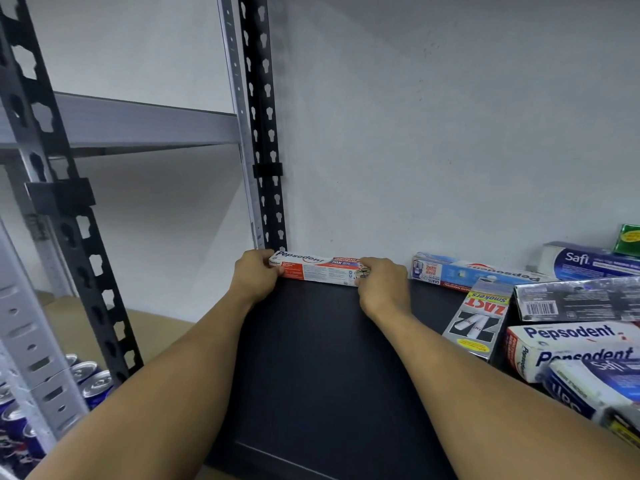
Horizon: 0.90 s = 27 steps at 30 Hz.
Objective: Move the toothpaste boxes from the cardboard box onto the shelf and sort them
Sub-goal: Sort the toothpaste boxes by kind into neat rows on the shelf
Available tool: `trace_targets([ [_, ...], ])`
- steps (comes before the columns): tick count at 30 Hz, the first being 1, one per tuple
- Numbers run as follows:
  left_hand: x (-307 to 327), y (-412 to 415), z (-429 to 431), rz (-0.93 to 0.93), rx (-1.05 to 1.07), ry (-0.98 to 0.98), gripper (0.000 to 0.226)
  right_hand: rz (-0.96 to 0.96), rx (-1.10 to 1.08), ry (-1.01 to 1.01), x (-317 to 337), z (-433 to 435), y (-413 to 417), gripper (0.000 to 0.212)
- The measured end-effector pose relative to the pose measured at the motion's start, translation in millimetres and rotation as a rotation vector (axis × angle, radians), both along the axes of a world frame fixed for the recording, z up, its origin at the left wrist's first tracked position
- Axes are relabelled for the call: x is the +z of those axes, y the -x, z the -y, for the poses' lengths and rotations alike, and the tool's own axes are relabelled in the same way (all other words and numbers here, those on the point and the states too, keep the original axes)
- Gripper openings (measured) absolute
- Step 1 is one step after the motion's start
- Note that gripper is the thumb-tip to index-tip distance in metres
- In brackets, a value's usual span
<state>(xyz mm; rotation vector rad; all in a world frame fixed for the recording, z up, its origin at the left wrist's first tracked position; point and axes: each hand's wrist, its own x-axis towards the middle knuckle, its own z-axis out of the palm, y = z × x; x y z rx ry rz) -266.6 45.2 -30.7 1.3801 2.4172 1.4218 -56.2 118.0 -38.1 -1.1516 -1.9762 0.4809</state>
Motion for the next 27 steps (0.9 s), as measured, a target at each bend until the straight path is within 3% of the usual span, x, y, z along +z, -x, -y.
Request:
trace_targets([
  [16,1.0,-2.9,1.1,0.006,-0.002,0.03,0.031,-0.025,0.023,0.024,3.0,4.8,-4.6,0.032],
  [20,1.8,-7.3,6.6,-0.04,0.015,0.007,0.011,-0.013,0.04,0.065,7.6,10.2,-6.7,0.038],
  [23,4.0,-17.9,15.4,-0.044,0.038,-0.074,0.023,-0.068,0.067,0.127,16.1,16.9,-12.6,0.056],
  [24,4.2,-22.8,19.9,-0.047,0.045,-0.109,0.016,-0.115,0.07,0.142,20.8,19.1,-16.2,0.057],
  [27,3.3,-33.3,28.6,-0.096,0.082,-0.168,0.038,-0.2,0.101,0.156,41.0,31.2,-35.3,0.052],
])
